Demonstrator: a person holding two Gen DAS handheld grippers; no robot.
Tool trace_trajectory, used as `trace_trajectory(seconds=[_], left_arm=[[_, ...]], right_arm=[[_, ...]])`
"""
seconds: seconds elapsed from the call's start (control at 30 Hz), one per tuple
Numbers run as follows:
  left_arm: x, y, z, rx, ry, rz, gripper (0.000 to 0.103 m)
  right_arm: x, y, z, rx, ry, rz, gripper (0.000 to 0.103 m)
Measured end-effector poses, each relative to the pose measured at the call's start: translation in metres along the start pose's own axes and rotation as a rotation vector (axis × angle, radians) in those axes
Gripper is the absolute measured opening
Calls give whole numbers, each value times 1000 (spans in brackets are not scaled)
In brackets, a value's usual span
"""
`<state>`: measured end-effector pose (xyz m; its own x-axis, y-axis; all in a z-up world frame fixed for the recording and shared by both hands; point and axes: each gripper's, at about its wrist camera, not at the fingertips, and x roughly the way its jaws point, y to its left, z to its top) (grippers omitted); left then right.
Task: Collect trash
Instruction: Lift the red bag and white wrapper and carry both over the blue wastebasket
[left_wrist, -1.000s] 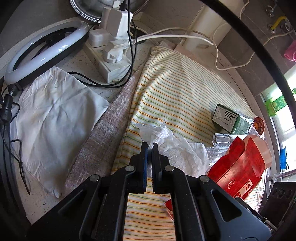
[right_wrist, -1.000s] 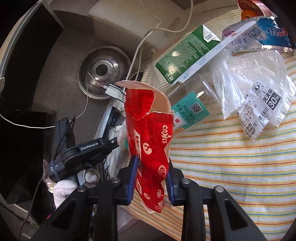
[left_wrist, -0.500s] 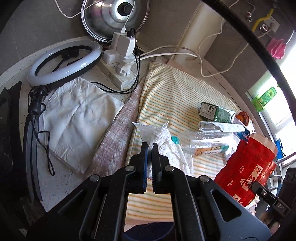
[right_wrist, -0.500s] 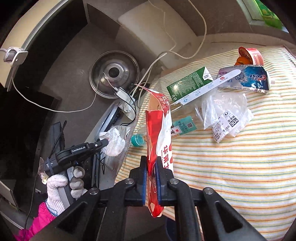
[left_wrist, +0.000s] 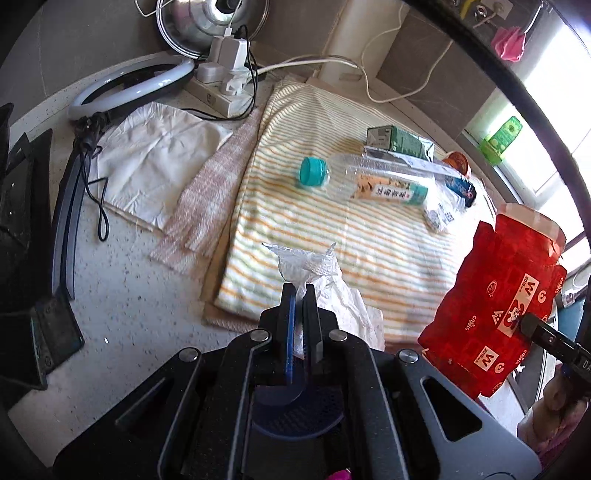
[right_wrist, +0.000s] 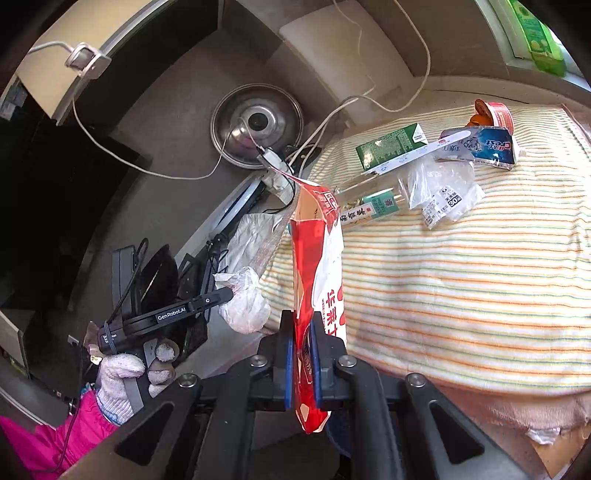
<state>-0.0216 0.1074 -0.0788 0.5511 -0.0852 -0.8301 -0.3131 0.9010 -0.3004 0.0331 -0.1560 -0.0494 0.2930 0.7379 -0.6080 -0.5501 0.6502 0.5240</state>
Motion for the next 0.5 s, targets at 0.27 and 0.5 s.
trace_trajectory(seconds=[0.27,0.5], left_arm=[[24,-14,-55,30,93,-13,1],[58,-22,-95,54,178,9,1]], right_arm=[[8,2,-43,-35,90,-33,6],[31,-2,-80,-58,186,-70,6]])
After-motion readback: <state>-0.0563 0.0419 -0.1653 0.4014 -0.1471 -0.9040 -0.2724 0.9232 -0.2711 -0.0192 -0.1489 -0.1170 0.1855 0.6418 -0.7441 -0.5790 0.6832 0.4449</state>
